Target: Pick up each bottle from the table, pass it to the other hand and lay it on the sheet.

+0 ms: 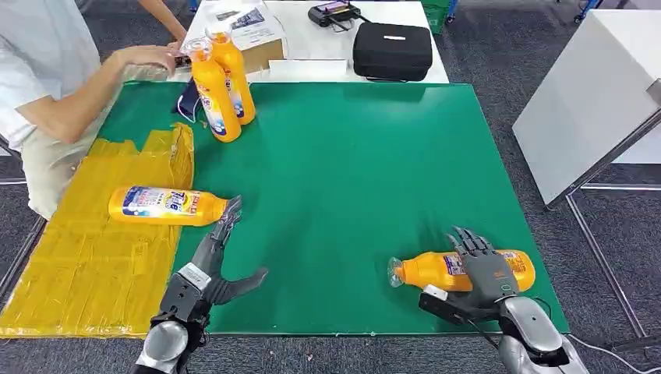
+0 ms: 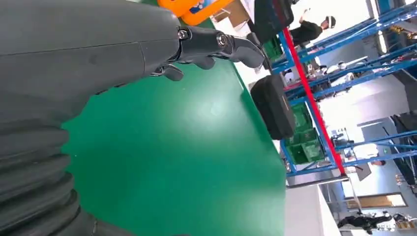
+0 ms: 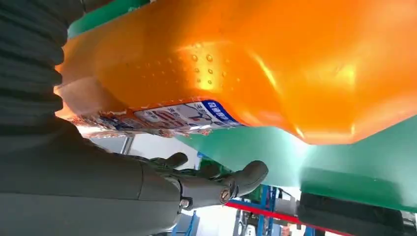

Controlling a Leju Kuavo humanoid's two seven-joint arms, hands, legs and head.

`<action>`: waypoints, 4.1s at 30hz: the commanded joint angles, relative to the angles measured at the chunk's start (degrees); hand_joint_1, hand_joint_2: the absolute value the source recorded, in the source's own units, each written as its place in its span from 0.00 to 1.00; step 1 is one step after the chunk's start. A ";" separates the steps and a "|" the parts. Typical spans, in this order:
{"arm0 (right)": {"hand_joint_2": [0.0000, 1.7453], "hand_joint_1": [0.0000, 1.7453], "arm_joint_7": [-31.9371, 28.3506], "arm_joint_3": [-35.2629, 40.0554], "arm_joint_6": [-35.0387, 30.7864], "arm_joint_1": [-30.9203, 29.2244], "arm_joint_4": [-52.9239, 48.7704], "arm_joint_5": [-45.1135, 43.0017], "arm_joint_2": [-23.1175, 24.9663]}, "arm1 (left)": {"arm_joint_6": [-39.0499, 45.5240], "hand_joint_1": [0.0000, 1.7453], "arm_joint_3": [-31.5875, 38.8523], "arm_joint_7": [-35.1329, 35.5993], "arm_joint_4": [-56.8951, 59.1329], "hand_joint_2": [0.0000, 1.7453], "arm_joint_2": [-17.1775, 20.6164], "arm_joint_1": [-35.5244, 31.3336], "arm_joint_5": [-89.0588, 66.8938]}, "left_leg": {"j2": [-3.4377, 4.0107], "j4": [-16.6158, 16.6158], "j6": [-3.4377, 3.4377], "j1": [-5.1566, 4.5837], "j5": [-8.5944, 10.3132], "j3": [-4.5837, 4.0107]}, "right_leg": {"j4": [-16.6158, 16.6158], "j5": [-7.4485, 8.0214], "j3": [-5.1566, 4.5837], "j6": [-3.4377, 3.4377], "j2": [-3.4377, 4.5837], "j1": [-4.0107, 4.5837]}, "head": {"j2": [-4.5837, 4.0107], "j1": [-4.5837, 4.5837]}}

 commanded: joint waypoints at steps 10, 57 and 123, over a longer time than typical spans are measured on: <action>1.00 0.00 3.52 -3.12 1.32 -0.70 4.14 3.01 0.83 | -0.24 0.00 -1.16 1.33 0.19 1.00 0.10 0.00 0.20 | -0.06 -0.02 -0.08 0.08 -0.09 0.40 | -0.10 -0.07 0.46 -0.09 0.08 0.05 | 0.00 0.00; 1.00 0.57 7.20 -6.55 6.44 3.59 0.68 3.59 -3.24 | -0.84 0.00 -1.13 1.86 -1.47 1.00 0.10 1.20 0.50 | -0.11 -0.02 -0.02 0.06 -0.10 0.41 | -0.10 -0.08 0.46 -0.06 0.01 0.03 | 0.00 0.00; 1.00 1.00 -19.63 5.03 -0.49 -12.03 15.60 -40.96 30.44 | -4.98 0.00 -12.89 3.11 8.49 1.00 -0.38 -11.08 5.53 | 0.18 -0.06 -0.08 0.12 -0.08 0.46 | -0.08 -0.02 0.42 -0.12 0.29 0.09 | 0.00 0.00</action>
